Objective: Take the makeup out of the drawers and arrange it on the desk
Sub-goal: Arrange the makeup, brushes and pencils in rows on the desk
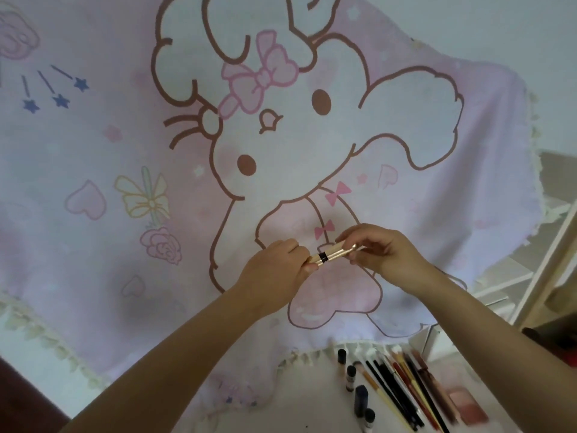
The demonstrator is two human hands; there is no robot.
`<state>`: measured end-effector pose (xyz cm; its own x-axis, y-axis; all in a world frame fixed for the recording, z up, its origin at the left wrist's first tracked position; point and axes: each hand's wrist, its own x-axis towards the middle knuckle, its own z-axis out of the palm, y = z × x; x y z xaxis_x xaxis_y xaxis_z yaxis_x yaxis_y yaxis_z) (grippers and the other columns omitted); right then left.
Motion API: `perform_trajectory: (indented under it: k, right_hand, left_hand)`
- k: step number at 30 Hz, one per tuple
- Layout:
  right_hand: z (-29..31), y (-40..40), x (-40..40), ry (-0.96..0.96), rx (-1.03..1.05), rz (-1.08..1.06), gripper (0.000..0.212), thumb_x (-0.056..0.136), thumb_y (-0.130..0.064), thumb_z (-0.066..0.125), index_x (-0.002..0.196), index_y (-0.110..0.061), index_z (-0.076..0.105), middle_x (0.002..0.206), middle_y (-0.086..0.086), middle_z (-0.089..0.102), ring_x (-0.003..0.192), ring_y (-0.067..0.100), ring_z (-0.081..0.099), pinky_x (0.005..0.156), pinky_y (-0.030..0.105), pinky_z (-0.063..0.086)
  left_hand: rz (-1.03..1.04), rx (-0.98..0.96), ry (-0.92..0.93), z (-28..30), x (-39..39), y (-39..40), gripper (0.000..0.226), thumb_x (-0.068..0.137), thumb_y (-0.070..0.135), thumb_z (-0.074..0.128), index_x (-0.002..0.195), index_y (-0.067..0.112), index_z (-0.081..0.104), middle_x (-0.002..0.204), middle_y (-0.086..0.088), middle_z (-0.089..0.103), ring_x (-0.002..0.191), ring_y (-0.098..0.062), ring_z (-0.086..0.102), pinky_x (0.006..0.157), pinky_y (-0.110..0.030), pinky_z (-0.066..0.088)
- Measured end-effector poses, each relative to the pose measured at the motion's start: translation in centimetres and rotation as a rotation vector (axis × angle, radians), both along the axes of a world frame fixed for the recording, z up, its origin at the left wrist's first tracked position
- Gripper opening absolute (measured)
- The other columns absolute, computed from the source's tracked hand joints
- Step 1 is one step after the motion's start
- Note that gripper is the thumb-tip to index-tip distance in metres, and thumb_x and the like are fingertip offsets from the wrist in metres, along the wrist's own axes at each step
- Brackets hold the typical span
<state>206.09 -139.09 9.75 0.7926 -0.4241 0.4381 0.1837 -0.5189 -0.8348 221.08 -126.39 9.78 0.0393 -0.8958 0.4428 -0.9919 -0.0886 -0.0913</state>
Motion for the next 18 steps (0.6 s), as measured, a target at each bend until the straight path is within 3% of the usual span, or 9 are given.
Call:
perform_trajectory:
  k: [3,7,10,12,15,18]
  right_hand:
    - [-0.9,0.1,-0.3,-0.021,0.042,-0.001,0.068,0.076,0.024,0.052,0.059,-0.041,0.067,0.084,-0.020,0.068,0.073,-0.004,0.060,0.064,0.008,0.044]
    - [-1.8,0.1,-0.7,0.006,0.105,0.000,0.068,0.075,0.025,0.051,0.061,-0.038,0.069,0.080,-0.019,0.069,0.070,-0.001,0.062,0.068,0.011,0.049]
    - [-2.7,0.4,-1.2,-0.014,0.205,-0.029,0.067,0.077,0.024,0.050,0.083,-0.041,0.068,0.083,-0.012,0.069,0.070,0.000,0.065,0.071,0.014,0.053]
    - [-3.6,0.4,-1.5,-0.012,0.320,-0.069,0.049,0.081,0.017,0.049,0.103,-0.027,0.058,0.093,-0.004,0.062,0.069,0.002,0.066,0.073,0.017,0.056]
    - [-5.5,1.2,-2.2,0.144,0.352,-0.208,0.026,0.088,0.006,0.048,0.111,-0.005,0.054,0.085,0.002,0.059,0.058,-0.001,0.063,0.067,0.014,0.053]
    - [-7.3,2.1,-2.7,0.348,0.305,-0.220,0.020,0.090,-0.004,0.050,0.108,-0.003,0.058,0.079,-0.001,0.061,0.063,0.000,0.062,0.065,0.010,0.051]
  left_hand:
    - [0.001,0.108,0.162,-0.2,-0.4,0.1,0.033,0.099,0.031,0.033,0.103,0.007,0.054,0.086,0.003,0.038,0.077,-0.012,0.037,0.065,-0.020,0.028]
    - [-0.042,0.215,0.307,-1.0,-0.6,0.0,0.027,0.098,0.027,0.034,0.083,0.012,0.049,0.069,0.009,0.033,0.073,-0.014,0.039,0.063,-0.023,0.028]
    - [-0.085,0.246,0.492,-1.9,-1.2,0.0,0.036,0.098,0.022,0.035,0.062,0.023,0.034,0.064,0.008,0.034,0.060,-0.010,0.036,0.056,-0.022,0.027]
    - [-0.040,0.216,0.793,-3.0,-1.8,0.1,0.035,0.098,0.018,0.036,0.064,0.022,0.038,0.063,0.005,0.039,0.056,-0.009,0.037,0.056,-0.020,0.031]
    - [0.002,0.147,1.389,-4.9,-2.5,0.3,0.026,0.099,0.015,0.036,0.076,0.017,0.048,0.070,0.001,0.048,0.062,-0.011,0.048,0.059,-0.018,0.046]
    - [0.041,0.026,1.660,-6.7,-3.2,-0.3,0.022,0.097,0.008,0.042,0.079,0.014,0.053,0.074,0.001,0.056,0.065,-0.007,0.060,0.060,-0.016,0.053]
